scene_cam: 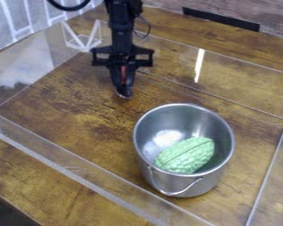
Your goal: Move the orange spoon to the right
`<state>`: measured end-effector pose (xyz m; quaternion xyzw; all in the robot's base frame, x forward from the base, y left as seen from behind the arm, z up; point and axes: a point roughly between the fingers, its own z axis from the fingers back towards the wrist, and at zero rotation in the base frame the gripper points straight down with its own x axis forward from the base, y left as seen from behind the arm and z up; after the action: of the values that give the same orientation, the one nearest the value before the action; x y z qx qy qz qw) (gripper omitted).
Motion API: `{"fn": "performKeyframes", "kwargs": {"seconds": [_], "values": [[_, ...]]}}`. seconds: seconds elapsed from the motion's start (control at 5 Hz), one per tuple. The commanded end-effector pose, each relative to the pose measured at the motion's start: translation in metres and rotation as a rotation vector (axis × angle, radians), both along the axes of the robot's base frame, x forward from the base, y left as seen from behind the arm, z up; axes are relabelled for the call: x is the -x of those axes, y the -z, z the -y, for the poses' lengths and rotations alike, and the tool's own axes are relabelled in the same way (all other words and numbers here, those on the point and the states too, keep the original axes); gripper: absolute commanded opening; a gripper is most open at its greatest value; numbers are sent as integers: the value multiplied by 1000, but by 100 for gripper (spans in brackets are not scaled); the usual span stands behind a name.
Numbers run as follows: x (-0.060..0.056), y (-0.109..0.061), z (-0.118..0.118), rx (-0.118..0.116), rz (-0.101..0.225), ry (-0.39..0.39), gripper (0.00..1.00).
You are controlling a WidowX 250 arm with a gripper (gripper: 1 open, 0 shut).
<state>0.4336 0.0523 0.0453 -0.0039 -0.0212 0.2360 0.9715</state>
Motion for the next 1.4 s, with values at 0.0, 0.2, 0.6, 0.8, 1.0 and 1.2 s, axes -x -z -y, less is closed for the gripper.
{"fn": "performKeyframes", "kwargs": {"seconds": [0.0,0.2,0.6,0.8,1.0,1.2], "values": [[-19,-63,17,-16,129,24,0],[-28,-82,36,1,152,24,0],[-24,-79,75,15,161,42,0],[-25,-70,80,3,155,28,0],[-25,-61,80,-11,148,7,0],[-26,-53,80,-23,142,-18,0]]}}
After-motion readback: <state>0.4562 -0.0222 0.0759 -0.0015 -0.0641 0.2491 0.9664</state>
